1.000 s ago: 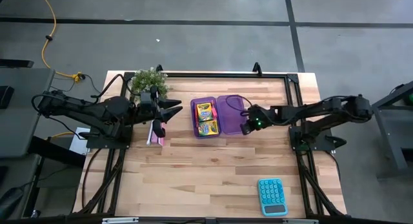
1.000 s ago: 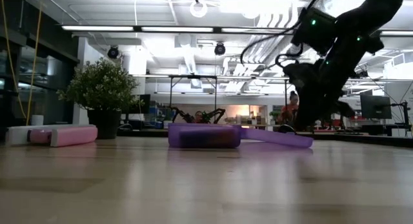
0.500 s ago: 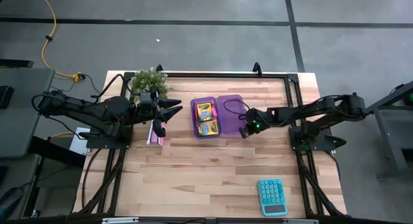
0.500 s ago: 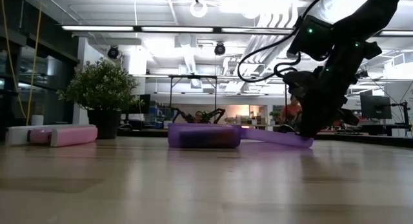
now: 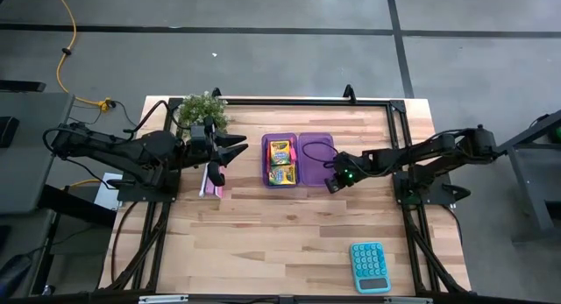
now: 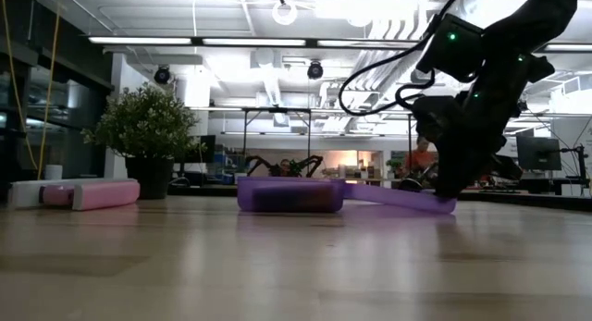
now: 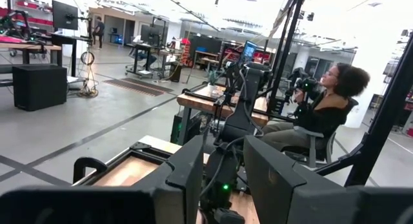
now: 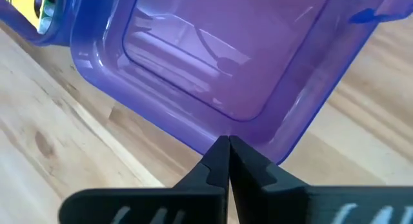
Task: Pick & place school supplies into a supply box
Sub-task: Adjust the purple supply box, then return to Home Position
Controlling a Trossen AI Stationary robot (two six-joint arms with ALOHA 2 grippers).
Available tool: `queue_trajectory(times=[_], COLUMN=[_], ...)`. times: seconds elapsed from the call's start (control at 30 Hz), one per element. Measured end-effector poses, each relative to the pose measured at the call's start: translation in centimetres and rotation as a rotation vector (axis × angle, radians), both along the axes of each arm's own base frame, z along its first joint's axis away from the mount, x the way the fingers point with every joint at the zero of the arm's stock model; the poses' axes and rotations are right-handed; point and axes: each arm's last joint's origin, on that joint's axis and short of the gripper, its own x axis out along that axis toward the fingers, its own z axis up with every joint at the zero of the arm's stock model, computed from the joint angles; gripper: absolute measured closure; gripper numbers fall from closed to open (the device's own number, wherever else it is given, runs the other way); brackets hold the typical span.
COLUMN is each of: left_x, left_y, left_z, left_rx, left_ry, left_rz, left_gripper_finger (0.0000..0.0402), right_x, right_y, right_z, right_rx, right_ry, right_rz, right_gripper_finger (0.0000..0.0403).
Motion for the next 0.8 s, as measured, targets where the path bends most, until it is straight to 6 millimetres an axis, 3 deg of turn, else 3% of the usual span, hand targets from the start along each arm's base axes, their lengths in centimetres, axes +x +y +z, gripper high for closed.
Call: queue_trajectory(times=[0.27, 0.37, 0.47, 0.63, 0.8], left_x=[0.0, 0.0, 0.0, 0.0, -1.8], left_y=[0.0, 0.0, -0.1, -0.3, -0.1], left_z=[0.0, 0.0, 0.0, -0.2, 0.3], left_rx=[0.000, 0.001, 0.006, 0.018, -0.007], left_ry=[0.000, 0.000, 0.001, 0.025, 0.028], left_rz=[-0.001, -0.011, -0.041, -0.101, -0.107], left_gripper_finger=[0.0302, 0.0302, 0.0302, 0.0304, 0.0316], right_x=[0.0, -0.2, -0.3, -0.5, -1.6], right_y=[0.5, 0.4, 0.3, 0.2, 0.2], right_z=[0.2, 1.2, 3.4, 8.8, 13.2], right_rx=[0.013, -0.023, -0.109, -0.311, -0.531], right_ry=[-0.007, -0.066, -0.210, -0.609, -0.932], right_rz=[0.005, 0.008, 0.030, 0.146, 0.195], right_gripper_finger=[0.0403, 0.0403, 0.0403, 0.0403, 0.0403])
